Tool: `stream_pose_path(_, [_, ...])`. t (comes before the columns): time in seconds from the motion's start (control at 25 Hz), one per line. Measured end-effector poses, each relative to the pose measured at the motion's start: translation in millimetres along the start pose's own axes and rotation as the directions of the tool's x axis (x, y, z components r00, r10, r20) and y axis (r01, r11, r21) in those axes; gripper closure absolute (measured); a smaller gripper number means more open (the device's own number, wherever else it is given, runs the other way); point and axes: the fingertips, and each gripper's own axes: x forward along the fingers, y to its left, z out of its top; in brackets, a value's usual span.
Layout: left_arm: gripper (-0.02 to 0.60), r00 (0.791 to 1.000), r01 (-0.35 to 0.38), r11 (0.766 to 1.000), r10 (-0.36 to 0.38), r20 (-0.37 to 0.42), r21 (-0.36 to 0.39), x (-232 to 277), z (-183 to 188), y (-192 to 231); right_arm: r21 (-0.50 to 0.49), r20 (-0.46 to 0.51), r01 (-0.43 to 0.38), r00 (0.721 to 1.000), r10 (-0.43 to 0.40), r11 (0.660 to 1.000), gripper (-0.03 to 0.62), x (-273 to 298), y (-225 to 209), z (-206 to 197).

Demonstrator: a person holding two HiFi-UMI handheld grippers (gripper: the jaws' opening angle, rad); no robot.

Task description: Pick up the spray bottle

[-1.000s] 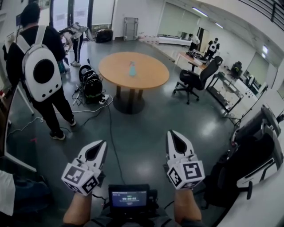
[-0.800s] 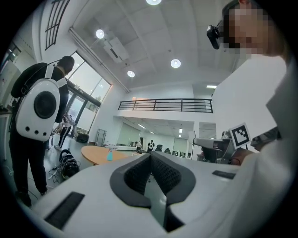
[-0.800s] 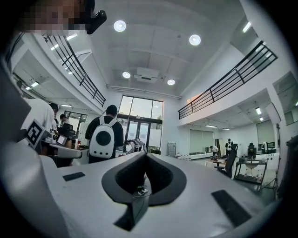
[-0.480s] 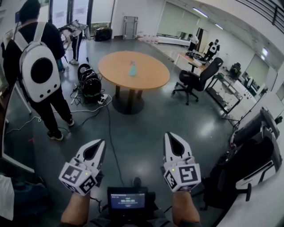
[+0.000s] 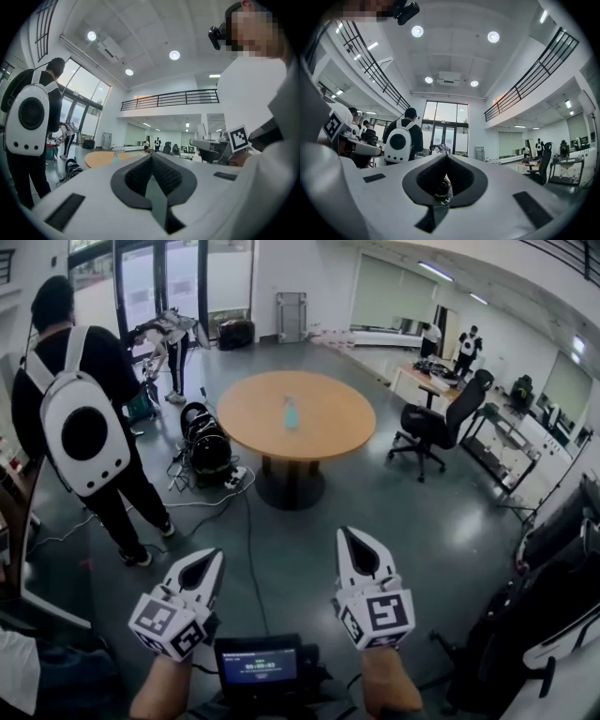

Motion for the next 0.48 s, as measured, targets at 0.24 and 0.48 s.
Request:
stream_pose_path(0.24, [0.583,1.000,-0.005,1.000,0.005,0.004,-0.011,74.0,11.9,-3.8,0.029,0.006,-0.027,1.000,0.027,0.999,0.582,43.3,-63.8,-6.8])
stream_pose_path(0.48, [0.583,0.998,-0.055,0.998,0.054,-0.021,-0.027,127.2,1.7,11.4,0.067,-0.013,-0.051,0.999,0.052,0.996,0.582,80.8,-108.7,-23.3])
